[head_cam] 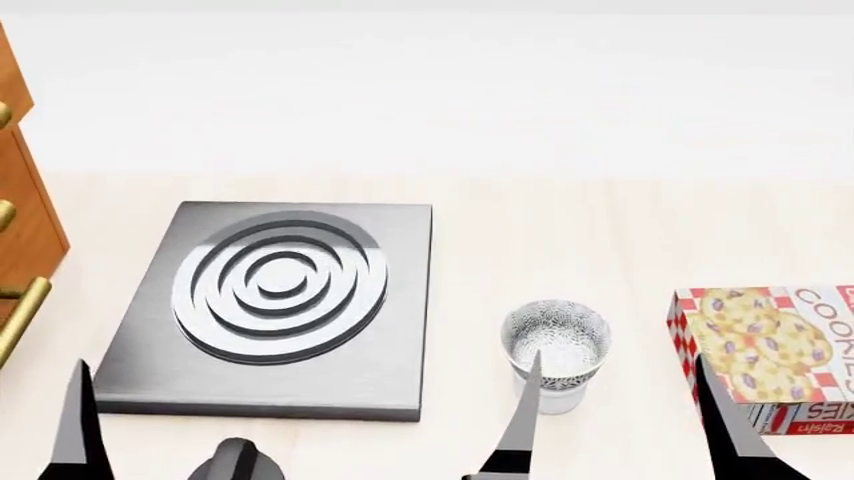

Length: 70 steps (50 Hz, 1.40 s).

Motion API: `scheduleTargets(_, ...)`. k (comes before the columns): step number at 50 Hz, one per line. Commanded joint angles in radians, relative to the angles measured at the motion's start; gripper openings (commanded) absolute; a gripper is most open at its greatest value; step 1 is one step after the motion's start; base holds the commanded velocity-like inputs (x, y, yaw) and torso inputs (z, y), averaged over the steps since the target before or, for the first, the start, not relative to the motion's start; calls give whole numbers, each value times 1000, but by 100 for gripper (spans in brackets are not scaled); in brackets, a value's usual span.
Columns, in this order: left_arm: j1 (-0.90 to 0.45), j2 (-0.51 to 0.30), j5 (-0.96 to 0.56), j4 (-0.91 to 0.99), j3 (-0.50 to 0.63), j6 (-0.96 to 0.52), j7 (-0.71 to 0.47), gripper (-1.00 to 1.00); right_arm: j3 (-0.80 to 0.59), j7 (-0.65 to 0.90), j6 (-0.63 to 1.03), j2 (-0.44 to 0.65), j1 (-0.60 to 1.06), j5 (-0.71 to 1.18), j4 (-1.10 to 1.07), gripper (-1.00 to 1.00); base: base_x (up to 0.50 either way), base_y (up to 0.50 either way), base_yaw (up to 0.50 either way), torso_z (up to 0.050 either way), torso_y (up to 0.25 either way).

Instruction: Pick the akita bowl on the ramekin and place it on the plate.

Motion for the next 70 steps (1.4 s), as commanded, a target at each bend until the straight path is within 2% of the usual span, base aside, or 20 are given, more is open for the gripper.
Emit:
scheduleTargets(1,6,-5,-24,-2,-10,17,-6,100,-6,7,-4,6,2,5,7,100,0,0,0,0,-250)
scheduleTargets(37,7,-29,-5,-7,19,31,-42,100,-18,30,-8,25,-1,18,10,100,0,0,0,0,-249)
scheduleTargets(49,10,-30,-31,-11,12,41,-46,100,-9,36,-9,28,0,34,11,100,0,0,0,0,0)
scheduleTargets(51,9,-32,-30,-12,15,41,-46,100,15,7,-13,20,4,101,2,100,0,0,0,0,0)
scheduleTargets(53,6,-32,-30,-20,19,40,-47,100,5,43,28,29,24,55,-5,100,0,0,0,0,0)
scheduleTargets(58,-4,-28,-58,-17,14,6,-49,100,-14,30,-7,50,42,34,-7,100,0,0,0,0,0)
scheduleTargets(70,-12,-35,-69,-19,17,-6,-56,100,-17,41,9,44,40,51,1,100,0,0,0,0,0)
